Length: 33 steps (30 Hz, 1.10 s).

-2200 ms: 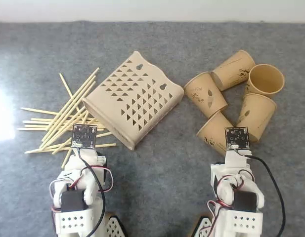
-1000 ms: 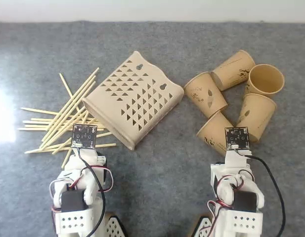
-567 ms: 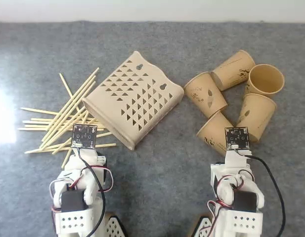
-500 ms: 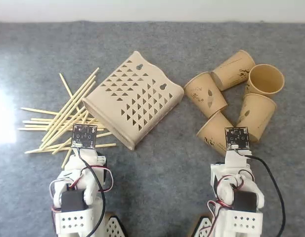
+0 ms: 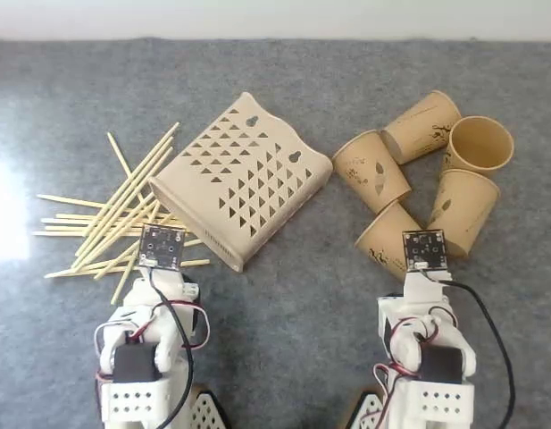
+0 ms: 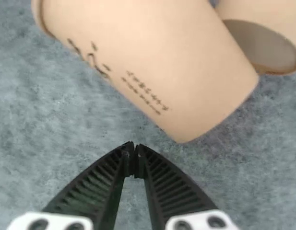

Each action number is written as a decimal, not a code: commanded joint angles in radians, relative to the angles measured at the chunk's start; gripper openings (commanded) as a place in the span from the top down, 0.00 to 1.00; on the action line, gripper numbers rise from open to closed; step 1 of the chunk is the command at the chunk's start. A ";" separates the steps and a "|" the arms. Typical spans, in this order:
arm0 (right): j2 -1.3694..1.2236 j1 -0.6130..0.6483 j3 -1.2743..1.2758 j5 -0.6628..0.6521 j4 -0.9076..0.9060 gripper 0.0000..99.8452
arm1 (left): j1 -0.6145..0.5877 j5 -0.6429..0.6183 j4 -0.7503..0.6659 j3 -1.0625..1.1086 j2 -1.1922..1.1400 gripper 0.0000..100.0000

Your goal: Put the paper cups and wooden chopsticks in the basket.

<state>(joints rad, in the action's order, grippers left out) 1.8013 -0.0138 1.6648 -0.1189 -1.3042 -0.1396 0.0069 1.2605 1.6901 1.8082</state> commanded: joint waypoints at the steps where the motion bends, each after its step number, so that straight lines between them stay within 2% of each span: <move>1: 0.013 0.025 0.017 -0.014 0.008 0.99 | -0.046 0.011 -0.032 -0.013 0.014 0.97; 3: 0.013 0.015 0.003 -0.015 0.039 0.99 | -0.083 0.023 -0.112 -0.022 0.014 0.97; 6: 0.013 -0.035 -0.051 -0.017 0.050 0.99 | -0.072 -0.002 -0.196 -0.021 0.015 0.98; 9: 0.013 -0.088 -0.124 -0.018 0.050 0.99 | -0.068 -0.011 -0.203 -0.025 0.015 0.98; 11: 0.013 -0.119 -0.180 -0.018 0.050 0.99 | -0.080 0.005 -0.169 -0.067 0.014 0.97; 14: 0.013 -0.174 -0.273 -0.018 0.054 0.99 | -0.106 0.066 -0.028 -0.213 0.014 0.97; 16: 0.013 -0.206 -0.333 -0.018 0.058 0.99 | -0.114 0.080 -0.023 -0.260 0.015 0.97; 19: 0.013 -0.217 -0.408 -0.038 0.059 0.99 | -0.114 0.081 -0.118 -0.265 0.015 0.97; 23: 0.013 -0.219 -0.485 -0.167 0.048 0.99 | -0.114 0.077 -0.233 -0.295 0.015 0.97; 27: 0.013 -0.219 -0.560 -0.267 -0.018 0.99 | -0.114 0.074 -0.212 -0.447 0.015 0.95; 33: 0.013 -0.219 -0.647 -0.273 -0.036 0.99 | -0.112 0.074 -0.055 -0.731 0.014 0.84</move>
<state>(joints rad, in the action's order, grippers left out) 1.8167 -0.2225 1.0925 -0.3736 -1.3349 -0.2486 0.0790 1.1162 1.1561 1.8082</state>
